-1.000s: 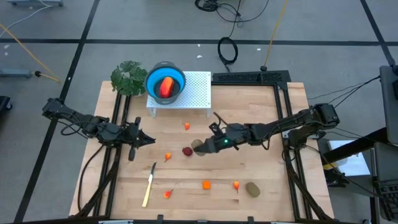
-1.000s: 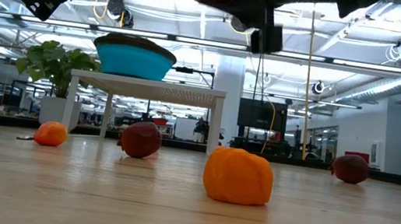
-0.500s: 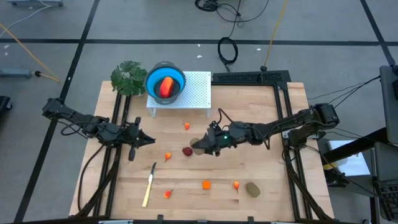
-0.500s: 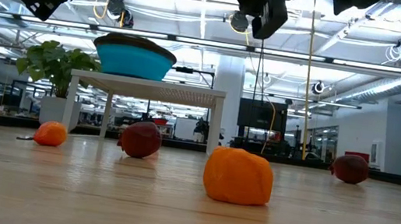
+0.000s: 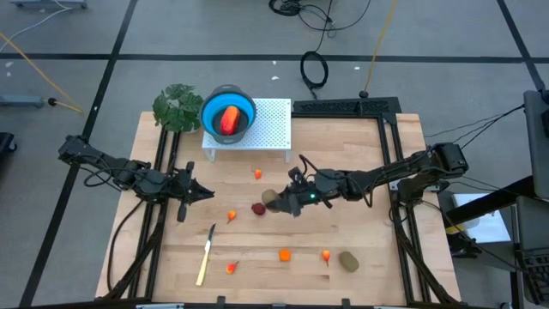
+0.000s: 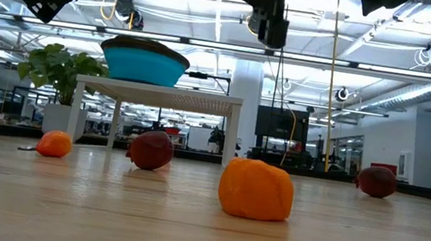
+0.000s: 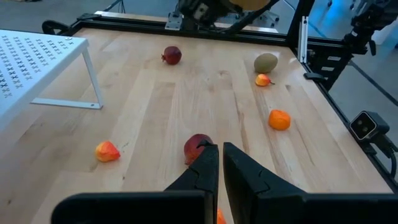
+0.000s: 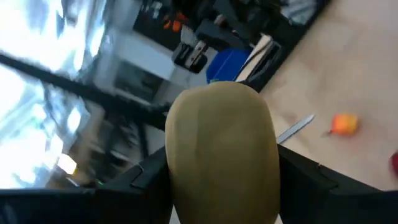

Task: Pick & Place Fruit
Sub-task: Put the top kiwi into the blue strainer bowl on the shelf

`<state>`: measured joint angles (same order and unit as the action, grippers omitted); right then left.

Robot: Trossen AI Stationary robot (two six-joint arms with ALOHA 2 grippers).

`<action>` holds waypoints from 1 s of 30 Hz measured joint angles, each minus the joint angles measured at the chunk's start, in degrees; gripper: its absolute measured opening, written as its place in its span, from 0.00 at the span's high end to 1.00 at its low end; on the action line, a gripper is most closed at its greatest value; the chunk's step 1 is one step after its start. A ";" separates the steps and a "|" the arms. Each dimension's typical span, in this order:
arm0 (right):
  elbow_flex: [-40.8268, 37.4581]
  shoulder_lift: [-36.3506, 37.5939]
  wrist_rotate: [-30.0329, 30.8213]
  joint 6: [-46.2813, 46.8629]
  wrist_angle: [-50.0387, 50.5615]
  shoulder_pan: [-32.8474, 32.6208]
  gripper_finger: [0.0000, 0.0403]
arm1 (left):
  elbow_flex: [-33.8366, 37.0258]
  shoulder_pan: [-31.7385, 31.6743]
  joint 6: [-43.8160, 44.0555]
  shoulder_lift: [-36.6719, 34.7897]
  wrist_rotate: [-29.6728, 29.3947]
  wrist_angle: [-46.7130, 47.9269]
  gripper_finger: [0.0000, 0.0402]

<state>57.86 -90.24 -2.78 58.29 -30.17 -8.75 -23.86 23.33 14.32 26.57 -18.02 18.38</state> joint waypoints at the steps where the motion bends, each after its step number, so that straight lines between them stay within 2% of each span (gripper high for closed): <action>1: 0.00 0.00 -0.02 -4.33 0.09 0.01 0.48 | 0.00 0.00 0.00 0.00 0.02 -0.04 0.95; 5: 0.00 0.00 0.72 -21.38 -0.02 0.02 0.48 | 0.00 0.00 0.64 0.07 0.11 -0.97 0.95; 12: 0.00 0.02 7.04 -41.57 0.02 0.02 0.48 | 0.00 0.00 5.33 0.07 0.12 -2.30 0.95; 18: 0.00 0.02 15.48 -58.79 0.00 0.02 0.48 | 0.00 0.00 10.23 0.07 -0.02 -4.42 0.95; 23: 0.00 0.02 23.21 -70.15 -0.01 0.06 0.48 | 0.00 0.00 10.17 0.37 -0.33 -11.45 0.95; 30: 0.00 0.02 31.18 -81.68 0.00 0.06 0.48 | 0.00 0.00 10.14 3.91 -5.98 -21.18 0.95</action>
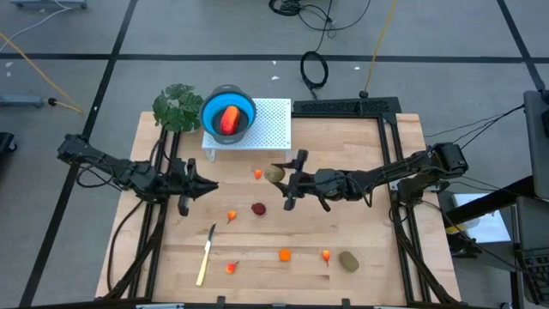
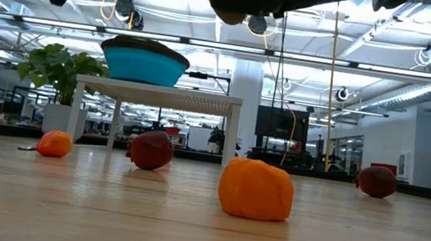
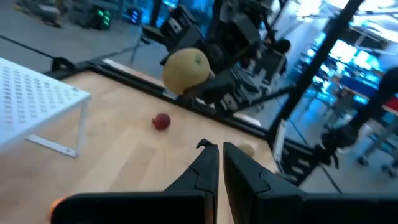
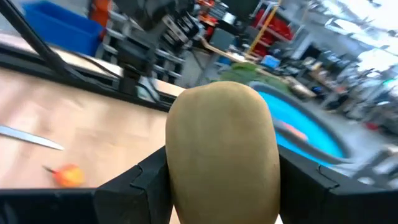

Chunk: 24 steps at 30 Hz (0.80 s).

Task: Pick & Place Fruit
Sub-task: Put the top kiwi into the blue strainer bowl on the shelf

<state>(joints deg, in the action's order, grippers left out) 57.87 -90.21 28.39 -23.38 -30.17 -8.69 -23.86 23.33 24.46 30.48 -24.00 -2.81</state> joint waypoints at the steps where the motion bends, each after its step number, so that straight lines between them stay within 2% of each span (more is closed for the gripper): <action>1: 0.00 0.00 1.38 -1.63 -0.01 0.00 0.48 | 0.00 0.00 -0.20 0.85 -0.61 -1.34 0.95; 7: 0.00 0.00 9.23 -6.72 0.03 0.00 0.48 | 0.00 0.00 -3.91 7.38 -4.46 -11.57 0.95; 10: 0.00 0.00 10.57 -7.72 0.43 -0.02 0.48 | 0.00 0.00 -6.39 11.16 -4.71 -17.47 0.95; 18: 0.00 0.02 10.83 -6.93 6.64 -0.02 0.48 | 0.00 0.00 -10.20 20.33 -8.83 -32.46 0.95; 24: 0.00 0.02 10.82 -5.81 12.81 -0.02 0.48 | 0.00 0.00 -13.42 25.88 -9.60 -41.38 0.95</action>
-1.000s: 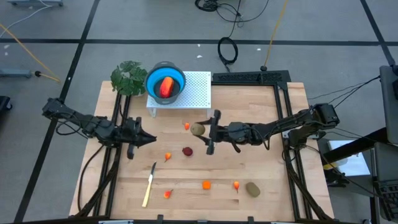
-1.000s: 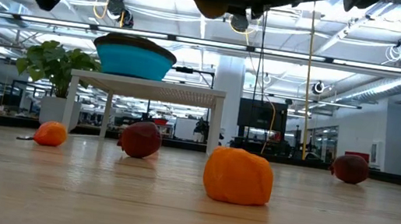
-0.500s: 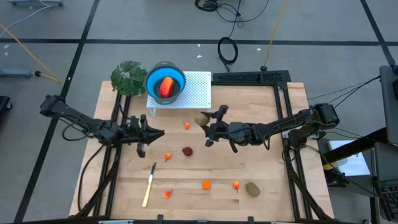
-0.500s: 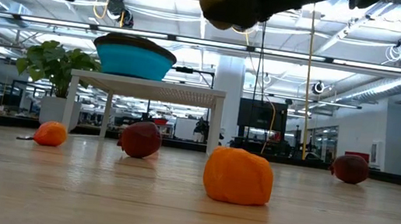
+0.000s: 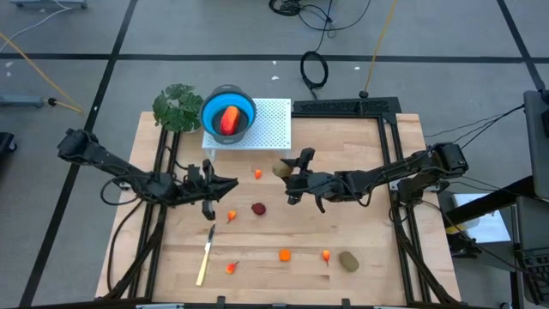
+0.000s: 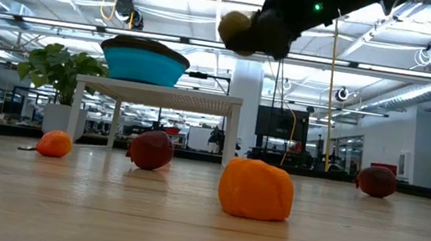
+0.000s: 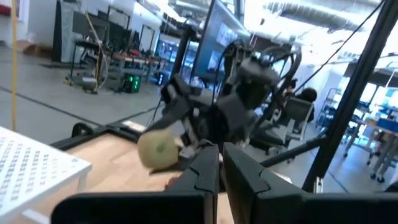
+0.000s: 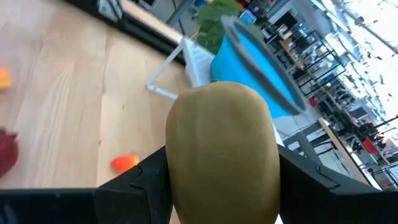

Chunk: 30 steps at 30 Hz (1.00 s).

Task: Pick & Place Fruit
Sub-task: Put the top kiwi into the blue strainer bowl on the shelf

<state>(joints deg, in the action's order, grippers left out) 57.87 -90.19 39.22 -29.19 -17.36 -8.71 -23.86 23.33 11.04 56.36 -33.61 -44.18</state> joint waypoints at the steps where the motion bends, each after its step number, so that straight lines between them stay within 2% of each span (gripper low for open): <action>1: 0.00 0.00 0.00 0.00 1.04 0.00 0.48 | -0.02 0.00 -0.60 0.97 -0.11 -1.73 0.95; 6: 0.00 0.00 -0.02 0.02 4.01 0.00 0.48 | -1.31 -0.32 -2.04 5.47 -0.10 -6.12 0.94; 11: 0.00 0.00 -0.02 -0.04 4.44 0.00 0.48 | -6.29 -1.58 -4.30 10.06 -0.06 -5.23 0.83; 15: 0.00 0.00 -0.02 -0.59 4.59 0.00 0.48 | -11.15 -3.29 -5.22 12.75 -0.04 1.29 0.71; 24: 0.00 0.00 -0.02 -4.28 4.87 0.00 0.48 | -20.18 -7.48 -4.20 14.95 1.01 22.20 0.47; 30: 0.00 0.00 -0.02 -6.88 3.81 0.00 0.48 | -21.37 -10.53 0.83 14.93 5.11 25.71 0.34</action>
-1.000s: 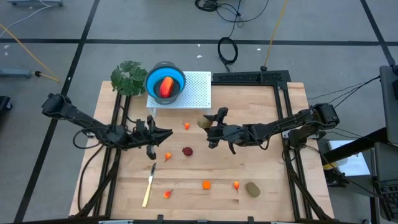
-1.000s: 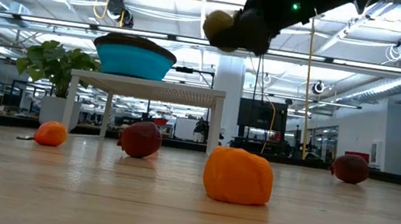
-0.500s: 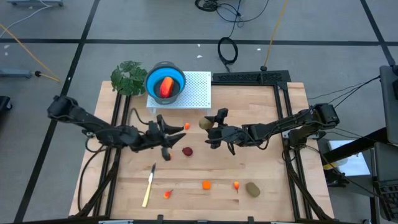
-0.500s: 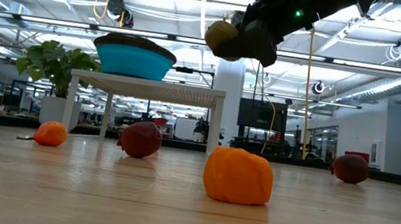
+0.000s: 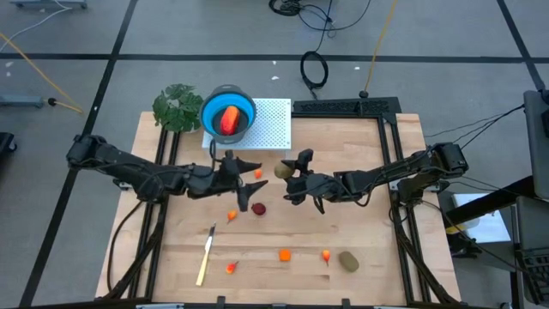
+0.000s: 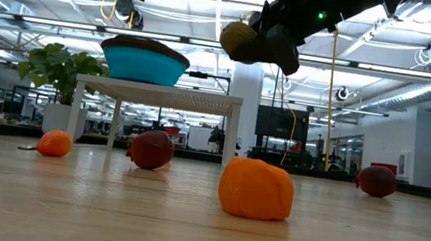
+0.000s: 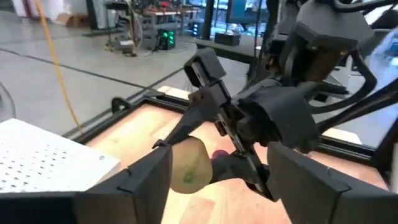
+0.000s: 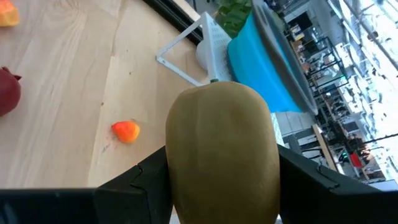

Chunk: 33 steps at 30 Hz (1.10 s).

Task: Pick & Place Fruit
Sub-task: Put the top kiwi into the blue strainer bowl on the shelf

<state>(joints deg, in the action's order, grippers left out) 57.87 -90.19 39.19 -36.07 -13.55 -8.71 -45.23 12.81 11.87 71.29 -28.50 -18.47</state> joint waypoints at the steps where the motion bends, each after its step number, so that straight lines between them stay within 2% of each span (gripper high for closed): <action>1: 0.00 0.00 0.01 -0.46 -0.73 0.00 0.48 | -0.01 -0.30 0.74 0.00 0.88 0.37 0.32; 8: 0.00 0.00 -0.27 -1.12 -8.01 -0.02 0.48 | -0.04 -0.86 2.85 0.02 1.76 3.40 0.24; 18: 0.00 0.00 -3.49 -1.09 -10.66 -1.48 0.48 | 0.07 -2.35 3.39 3.33 1.57 3.56 0.23; 33: 0.00 -0.02 -3.40 0.04 -10.65 -1.95 0.48 | -0.11 -3.68 4.24 8.82 5.80 -6.60 0.23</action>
<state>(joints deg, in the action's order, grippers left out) 57.87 -90.21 35.79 -36.03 -24.21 -10.66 -45.34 9.12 16.12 80.11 -22.70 -25.08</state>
